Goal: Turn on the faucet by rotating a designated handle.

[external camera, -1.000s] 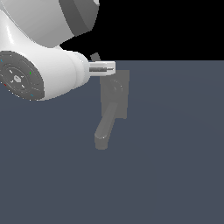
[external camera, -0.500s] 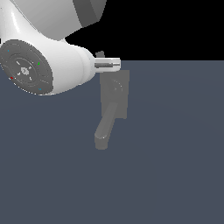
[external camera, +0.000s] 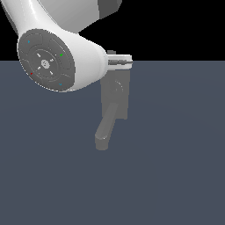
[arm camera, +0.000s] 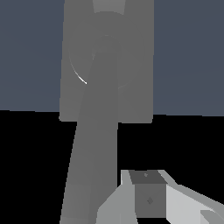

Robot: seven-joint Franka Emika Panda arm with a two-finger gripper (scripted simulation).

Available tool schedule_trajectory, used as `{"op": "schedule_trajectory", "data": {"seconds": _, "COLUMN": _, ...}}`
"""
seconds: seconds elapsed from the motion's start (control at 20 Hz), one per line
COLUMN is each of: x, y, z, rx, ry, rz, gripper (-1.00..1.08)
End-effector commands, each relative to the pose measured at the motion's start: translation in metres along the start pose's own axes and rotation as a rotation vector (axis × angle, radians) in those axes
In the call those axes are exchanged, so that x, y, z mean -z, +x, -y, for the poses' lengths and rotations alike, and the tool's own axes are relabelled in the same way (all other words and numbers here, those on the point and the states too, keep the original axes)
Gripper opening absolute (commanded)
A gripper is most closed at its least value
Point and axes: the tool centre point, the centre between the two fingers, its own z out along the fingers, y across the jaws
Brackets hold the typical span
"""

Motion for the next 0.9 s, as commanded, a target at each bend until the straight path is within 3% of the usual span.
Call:
{"op": "schedule_trajectory", "data": {"seconds": 0.0, "x": -0.008, "y": -0.018, "z": 0.02, "rx": -0.007, "ry": 0.018, "rz": 0.032, "gripper": -1.0}}
{"op": "schedule_trajectory", "data": {"seconds": 0.2, "x": -0.008, "y": -0.023, "z": 0.031, "rx": -0.008, "ry": 0.018, "rz": 0.037, "gripper": -1.0}}
{"op": "schedule_trajectory", "data": {"seconds": 0.25, "x": 0.0, "y": -0.002, "z": 0.015, "rx": -0.001, "ry": -0.002, "rz": -0.003, "gripper": -1.0}}
{"op": "schedule_trajectory", "data": {"seconds": 0.85, "x": -0.005, "y": -0.003, "z": 0.068, "rx": -0.006, "ry": 0.011, "rz": 0.023, "gripper": -1.0}}
